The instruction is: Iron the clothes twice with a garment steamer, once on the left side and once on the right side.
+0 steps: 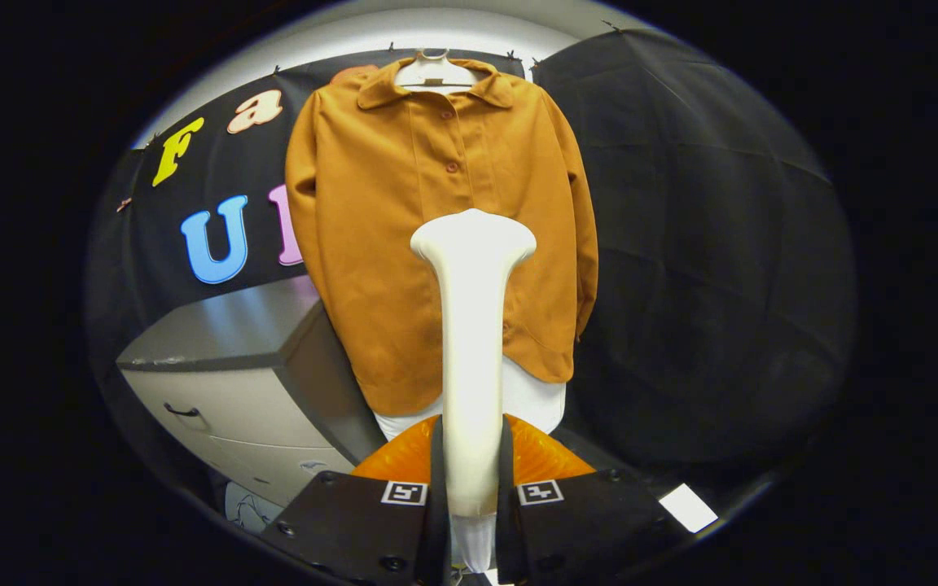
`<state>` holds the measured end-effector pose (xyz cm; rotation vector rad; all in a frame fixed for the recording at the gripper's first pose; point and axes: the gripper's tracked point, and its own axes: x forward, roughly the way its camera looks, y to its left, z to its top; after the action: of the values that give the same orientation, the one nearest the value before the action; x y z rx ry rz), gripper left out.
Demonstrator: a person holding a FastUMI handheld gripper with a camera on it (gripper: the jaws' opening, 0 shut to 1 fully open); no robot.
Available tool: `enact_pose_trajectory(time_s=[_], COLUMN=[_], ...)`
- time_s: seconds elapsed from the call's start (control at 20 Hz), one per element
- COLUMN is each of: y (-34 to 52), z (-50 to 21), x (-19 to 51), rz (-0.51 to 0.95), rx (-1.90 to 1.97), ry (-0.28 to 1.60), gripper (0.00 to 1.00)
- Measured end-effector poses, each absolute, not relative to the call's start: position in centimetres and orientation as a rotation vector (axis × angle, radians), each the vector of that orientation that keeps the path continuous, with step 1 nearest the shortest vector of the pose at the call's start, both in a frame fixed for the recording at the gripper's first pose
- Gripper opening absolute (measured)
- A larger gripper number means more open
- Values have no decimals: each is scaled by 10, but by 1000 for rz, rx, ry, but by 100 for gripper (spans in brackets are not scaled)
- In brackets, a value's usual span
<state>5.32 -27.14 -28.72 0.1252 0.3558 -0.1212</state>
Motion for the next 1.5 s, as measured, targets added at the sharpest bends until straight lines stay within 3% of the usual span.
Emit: enact_pose_trajectory(time_s=[0.85, 1.5], y=[-151, -53], z=[-78, -27], x=[76, 66], rz=[12, 130], rx=[95, 94], ry=[39, -28], gripper=[25, 25])
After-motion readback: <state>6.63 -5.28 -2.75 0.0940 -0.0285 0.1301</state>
